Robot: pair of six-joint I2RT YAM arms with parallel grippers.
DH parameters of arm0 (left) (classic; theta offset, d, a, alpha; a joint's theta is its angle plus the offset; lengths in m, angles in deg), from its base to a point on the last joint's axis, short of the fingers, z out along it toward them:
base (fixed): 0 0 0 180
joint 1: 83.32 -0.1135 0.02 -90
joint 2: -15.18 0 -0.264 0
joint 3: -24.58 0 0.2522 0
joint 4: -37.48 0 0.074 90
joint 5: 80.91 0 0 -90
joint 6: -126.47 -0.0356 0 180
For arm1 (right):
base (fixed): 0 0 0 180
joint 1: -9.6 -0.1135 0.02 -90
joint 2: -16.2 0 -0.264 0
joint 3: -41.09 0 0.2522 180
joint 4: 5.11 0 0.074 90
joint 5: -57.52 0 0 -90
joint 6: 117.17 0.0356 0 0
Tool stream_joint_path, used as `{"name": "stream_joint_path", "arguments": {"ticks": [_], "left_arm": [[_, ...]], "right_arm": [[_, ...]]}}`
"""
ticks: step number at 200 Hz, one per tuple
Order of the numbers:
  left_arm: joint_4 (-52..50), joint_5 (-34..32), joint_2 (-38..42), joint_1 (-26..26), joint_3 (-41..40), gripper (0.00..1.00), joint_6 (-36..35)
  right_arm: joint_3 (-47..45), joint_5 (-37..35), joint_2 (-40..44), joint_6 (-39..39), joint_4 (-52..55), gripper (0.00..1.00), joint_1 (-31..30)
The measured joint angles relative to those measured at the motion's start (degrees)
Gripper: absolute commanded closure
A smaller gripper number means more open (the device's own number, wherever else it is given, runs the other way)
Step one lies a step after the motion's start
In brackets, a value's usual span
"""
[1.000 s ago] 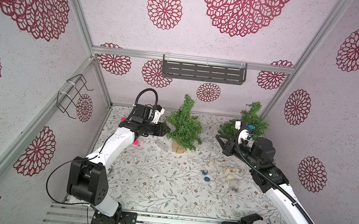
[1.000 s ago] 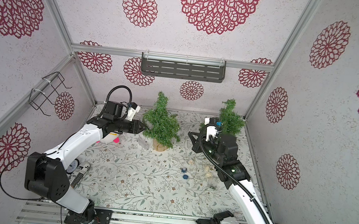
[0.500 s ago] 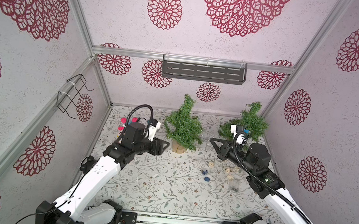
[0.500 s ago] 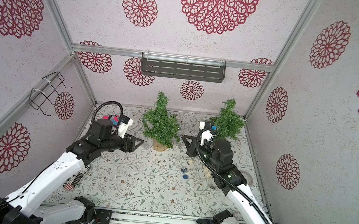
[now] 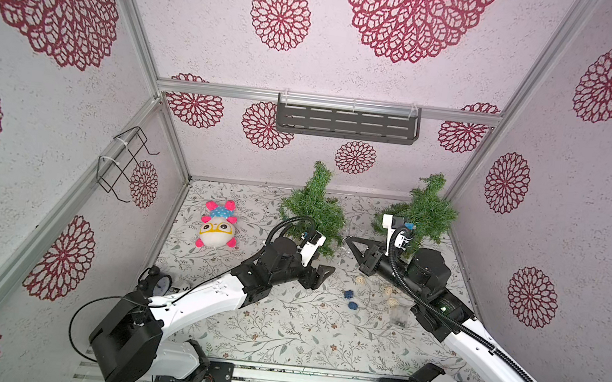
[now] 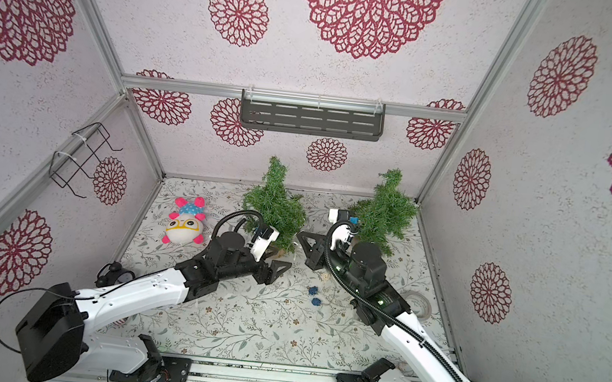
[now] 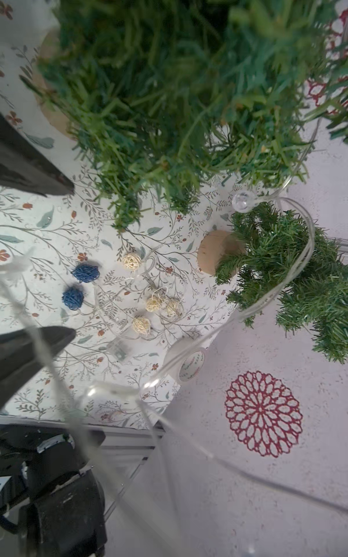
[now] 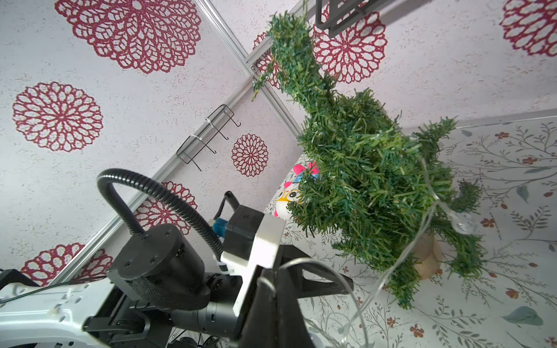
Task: Wrap string light around the christmas tree
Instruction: Wrap the light string around the Christmas tree.
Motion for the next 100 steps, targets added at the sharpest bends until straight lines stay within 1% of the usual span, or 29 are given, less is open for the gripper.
{"name": "stream_joint_path", "arguments": {"ticks": [5,20,36,57,64,73,89,93,100], "left_arm": [[0.63,0.09,-0.68,0.02,0.28,0.45,-0.09],[2.19,0.11,-1.79,0.04,0.55,0.66,-0.35],[2.89,0.22,-1.73,0.17,0.39,0.83,-0.57],[1.53,0.39,1.05,0.26,-0.76,0.97,0.33],[-0.09,0.48,2.95,0.26,-1.22,1.00,0.52],[-2.69,0.50,5.70,0.26,-1.60,1.00,0.79],[-7.17,0.55,11.78,0.26,-2.12,1.00,1.70],[-8.57,0.48,13.68,0.26,-2.29,1.00,2.08],[-10.67,0.44,16.52,0.26,-2.58,1.00,2.62]], "right_arm": [[0.00,-0.02,-0.11,0.02,-0.11,1.00,-0.11],[0.00,-0.11,-0.20,0.02,-0.33,1.00,-0.26],[0.00,-0.35,-0.20,-0.02,-0.57,1.00,-0.26],[-0.04,-1.14,-0.17,-0.33,-0.50,1.00,-0.26],[-0.07,-1.62,-0.15,-0.44,-0.52,1.00,-0.26],[-0.33,-2.25,-0.11,-0.46,-0.85,1.00,-0.26],[-1.62,-3.13,-0.02,-0.44,-1.95,0.86,-0.26],[-1.99,-3.13,-0.11,-0.48,-2.21,0.80,-0.26],[-2.56,-3.10,-0.46,-0.42,-2.32,0.68,-0.26]]}}
